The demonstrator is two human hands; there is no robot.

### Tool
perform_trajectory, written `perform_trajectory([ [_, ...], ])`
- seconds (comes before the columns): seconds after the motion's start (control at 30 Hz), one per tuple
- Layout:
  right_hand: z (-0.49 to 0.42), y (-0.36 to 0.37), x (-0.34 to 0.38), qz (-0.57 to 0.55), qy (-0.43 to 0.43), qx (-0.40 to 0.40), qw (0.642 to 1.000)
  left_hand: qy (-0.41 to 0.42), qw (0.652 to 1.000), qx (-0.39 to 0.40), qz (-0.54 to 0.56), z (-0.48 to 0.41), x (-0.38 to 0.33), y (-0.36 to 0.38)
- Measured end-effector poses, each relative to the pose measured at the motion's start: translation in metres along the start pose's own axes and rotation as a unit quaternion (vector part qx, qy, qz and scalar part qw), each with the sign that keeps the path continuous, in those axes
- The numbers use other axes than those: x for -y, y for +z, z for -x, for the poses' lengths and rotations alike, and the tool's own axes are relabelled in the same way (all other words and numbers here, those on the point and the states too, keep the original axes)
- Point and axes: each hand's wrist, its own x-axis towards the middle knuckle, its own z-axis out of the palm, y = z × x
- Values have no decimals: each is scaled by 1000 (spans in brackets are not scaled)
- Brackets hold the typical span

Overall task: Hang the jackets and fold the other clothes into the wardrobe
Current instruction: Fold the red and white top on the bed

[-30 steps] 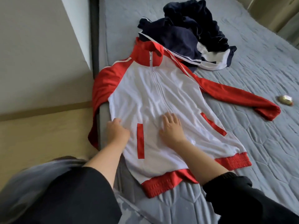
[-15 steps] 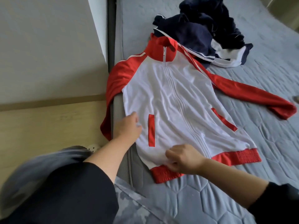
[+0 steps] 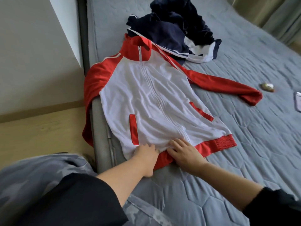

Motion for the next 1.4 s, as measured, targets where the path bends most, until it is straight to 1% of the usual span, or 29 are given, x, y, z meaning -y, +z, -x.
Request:
perform_trajectory([
  [0.07, -2, -2, -5, -33, 18, 48, 998, 10, 999, 19, 37, -3, 6, -5],
  [0.13, -9, -11, -13, -134, 96, 81, 983, 0, 987, 47, 152, -4, 22, -13],
  [0.2, -22, -25, -24, -225, 195, 93, 950, -17, 958, 80, 273, -4, 45, -21],
  [0.23, -29, -32, -29, -256, 216, 115, 935, -32, 942, 96, 320, -4, 56, -21],
  [0.27, -34, -38, -33, -276, 210, 151, 926, -40, 924, 125, 358, -2, 65, -21],
  [0.3, -38, -43, -34, -282, 183, 207, 919, -39, 898, 172, 402, 0, 72, -18],
  [0.33, -41, -48, -34, -279, 142, 283, 907, -37, 858, 234, 455, 4, 75, -16],
  [0.4, -42, -52, -36, -258, 65, 453, 851, -37, 737, 353, 576, 6, 76, -7],
  [0.43, -44, -53, -38, -268, 49, 503, 821, -52, 697, 362, 617, 4, 75, -4],
  [0.47, -46, -55, -40, -313, 62, 510, 799, -81, 685, 324, 648, 1, 74, -2],
  [0.5, -51, -56, -41, -386, 110, 458, 793, -120, 691, 247, 669, -2, 73, -1],
  [0.53, -57, -56, -43, -448, 180, 354, 801, -160, 713, 144, 667, -6, 73, -1],
  [0.57, -62, -51, -45, -442, 242, 228, 833, -188, 760, 37, 622, -10, 76, 0],
  [0.6, -67, -43, -48, -375, 276, 122, 876, -202, 817, -58, 537, -13, 81, 2],
  [0.63, -73, -35, -48, -287, 278, 71, 914, -202, 863, -130, 445, -15, 86, 5],
  [0.67, -76, -24, -47, -216, 261, 75, 938, -193, 891, -171, 373, -16, 90, 7],
  [0.73, -83, -6, -43, -149, 239, 141, 949, -188, 923, -178, 284, -17, 97, 12],
  [0.77, -90, 0, -41, -145, 243, 129, 950, -202, 932, -157, 258, -18, 100, 15],
  [0.87, -125, -3, -41, -154, 254, -13, 955, -248, 935, -79, 242, -22, 108, 21],
  [0.9, -138, -5, -40, -140, 242, -24, 960, -256, 932, -62, 248, -24, 112, 22],
  [0.97, -158, -3, -38, -122, 211, 21, 970, -275, 928, -42, 249, -26, 120, 23],
  [1.03, -172, 7, -36, -115, 210, 87, 967, -303, 916, -33, 261, -26, 131, 24],
  [1.1, -186, 15, -37, -102, 257, 130, 952, -331, 899, -44, 284, -26, 142, 26],
  [1.13, -196, 16, -37, -106, 287, 133, 943, -347, 886, -65, 302, -27, 147, 26],
  [1.2, -221, 16, -35, -127, 325, 108, 931, -383, 836, -145, 365, -32, 152, 22],
  [1.23, -236, 16, -34, -134, 325, 93, 932, -399, 793, -203, 413, -36, 156, 18],
  [1.3, -263, 17, -33, -139, 303, 83, 939, -425, 670, -314, 520, -43, 166, 9],
  [1.37, -287, 26, -34, -166, 293, 114, 935, -462, 517, -378, 613, -51, 187, 5],
  [1.4, -292, 31, -34, -184, 300, 141, 925, -485, 435, -386, 653, -53, 198, 6],
])
